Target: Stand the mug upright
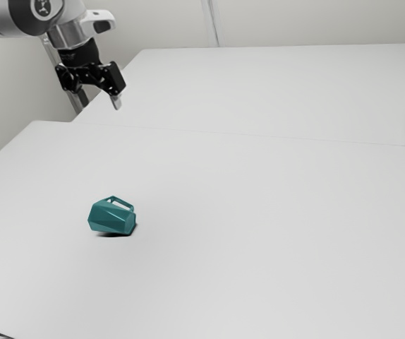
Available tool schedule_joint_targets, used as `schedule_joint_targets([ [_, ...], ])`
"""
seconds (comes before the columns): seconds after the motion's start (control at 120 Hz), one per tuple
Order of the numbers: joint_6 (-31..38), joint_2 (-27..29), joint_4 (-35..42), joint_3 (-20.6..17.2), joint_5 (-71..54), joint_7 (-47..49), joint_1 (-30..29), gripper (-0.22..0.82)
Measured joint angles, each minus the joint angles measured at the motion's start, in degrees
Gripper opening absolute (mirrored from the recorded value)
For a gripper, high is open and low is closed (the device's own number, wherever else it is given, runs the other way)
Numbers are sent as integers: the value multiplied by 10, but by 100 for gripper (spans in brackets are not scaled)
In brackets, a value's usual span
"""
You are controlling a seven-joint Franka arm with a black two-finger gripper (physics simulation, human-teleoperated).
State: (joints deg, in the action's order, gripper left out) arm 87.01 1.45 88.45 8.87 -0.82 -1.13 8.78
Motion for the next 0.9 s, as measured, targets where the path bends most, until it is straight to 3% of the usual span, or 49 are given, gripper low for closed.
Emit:
schedule_joint_targets([
  [0.317, 14, 32, 48, 31, 2, -6, 7, 60],
  [0.6, 98, 88, 184, 33, 56, -44, -81, 60],
  [0.9, 196, 117, 294, 34, 168, -148, -158, 60],
])
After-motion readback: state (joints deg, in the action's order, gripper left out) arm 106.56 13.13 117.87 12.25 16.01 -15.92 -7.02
